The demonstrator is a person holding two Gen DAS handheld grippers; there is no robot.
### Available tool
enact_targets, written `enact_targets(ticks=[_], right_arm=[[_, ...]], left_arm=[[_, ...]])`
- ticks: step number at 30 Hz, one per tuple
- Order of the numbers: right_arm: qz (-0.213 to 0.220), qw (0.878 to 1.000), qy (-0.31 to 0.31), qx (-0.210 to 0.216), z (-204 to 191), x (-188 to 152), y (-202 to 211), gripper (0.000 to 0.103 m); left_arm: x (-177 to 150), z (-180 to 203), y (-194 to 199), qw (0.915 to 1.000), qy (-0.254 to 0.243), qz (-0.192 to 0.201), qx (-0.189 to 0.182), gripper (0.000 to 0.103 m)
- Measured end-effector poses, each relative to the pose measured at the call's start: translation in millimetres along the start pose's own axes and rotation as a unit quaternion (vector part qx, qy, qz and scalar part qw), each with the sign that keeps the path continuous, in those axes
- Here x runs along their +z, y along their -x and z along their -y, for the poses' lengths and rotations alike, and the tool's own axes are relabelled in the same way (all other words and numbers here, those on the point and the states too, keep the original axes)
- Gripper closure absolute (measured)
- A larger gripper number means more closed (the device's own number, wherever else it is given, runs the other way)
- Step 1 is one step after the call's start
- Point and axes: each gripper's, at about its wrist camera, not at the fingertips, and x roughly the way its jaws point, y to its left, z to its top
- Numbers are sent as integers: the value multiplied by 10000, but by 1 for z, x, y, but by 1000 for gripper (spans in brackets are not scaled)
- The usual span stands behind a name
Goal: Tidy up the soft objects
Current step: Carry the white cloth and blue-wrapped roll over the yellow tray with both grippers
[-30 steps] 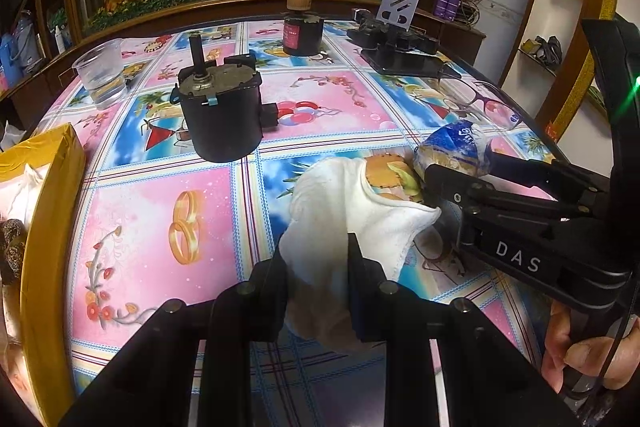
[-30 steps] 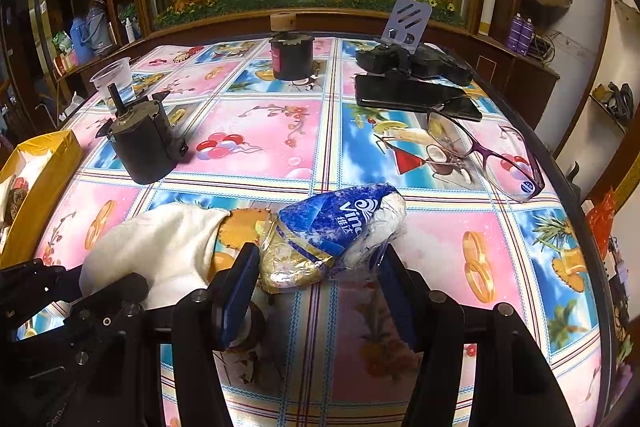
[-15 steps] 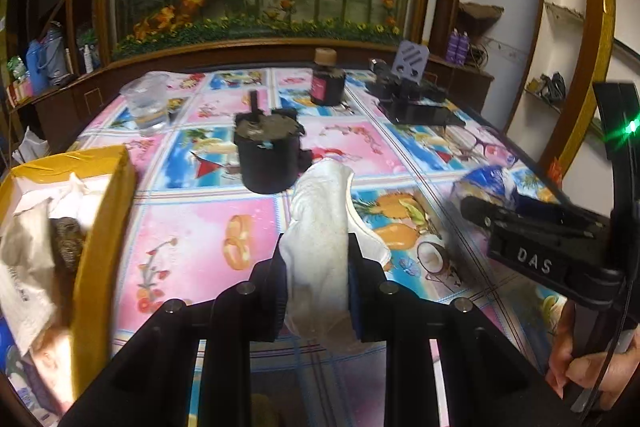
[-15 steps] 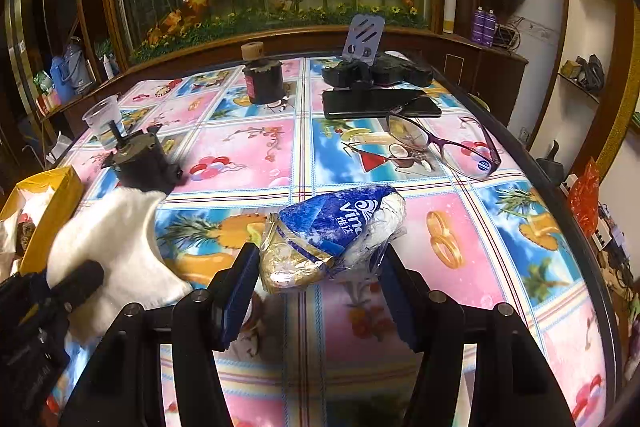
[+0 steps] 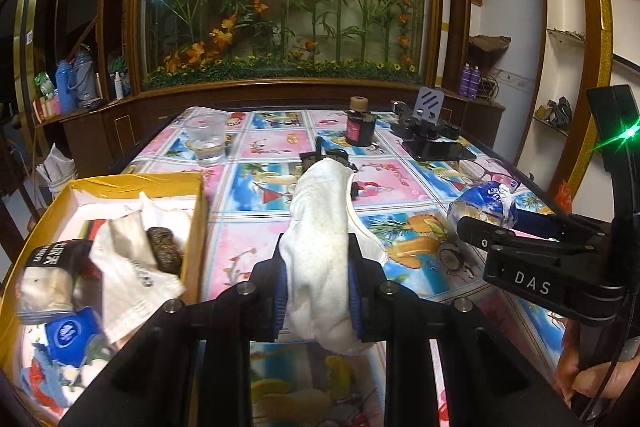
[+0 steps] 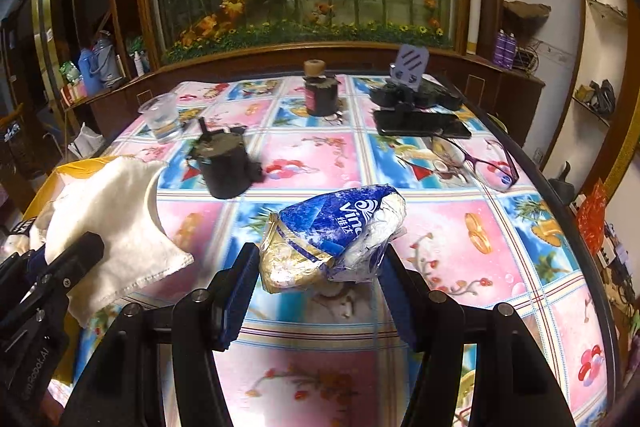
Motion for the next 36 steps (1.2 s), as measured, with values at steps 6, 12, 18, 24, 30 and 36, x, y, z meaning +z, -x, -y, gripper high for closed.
enact_targets(ticks=[6,12,18,24,30,36], right_arm=[[18,9996,245,136,-29,1,10,39],[-24,9988,390,295,-51,1,14,39],[-55,9972,560,499,-76,2,16,39],[-98,9940,732,807,-107,5,14,38],[-127,9869,1042,1221,-152,10,12,38],[-233,9758,1353,1704,-202,8,8,38]], left_arm=[[1,-24,18,9996,184,152,174,80],[-1,-44,25,9987,367,190,282,80],[-2,-76,34,9967,670,220,394,80],[-3,-125,48,9912,1087,257,710,80],[-12,-179,56,9815,1540,157,1128,80],[-26,-211,56,9736,1842,16,1347,80]])
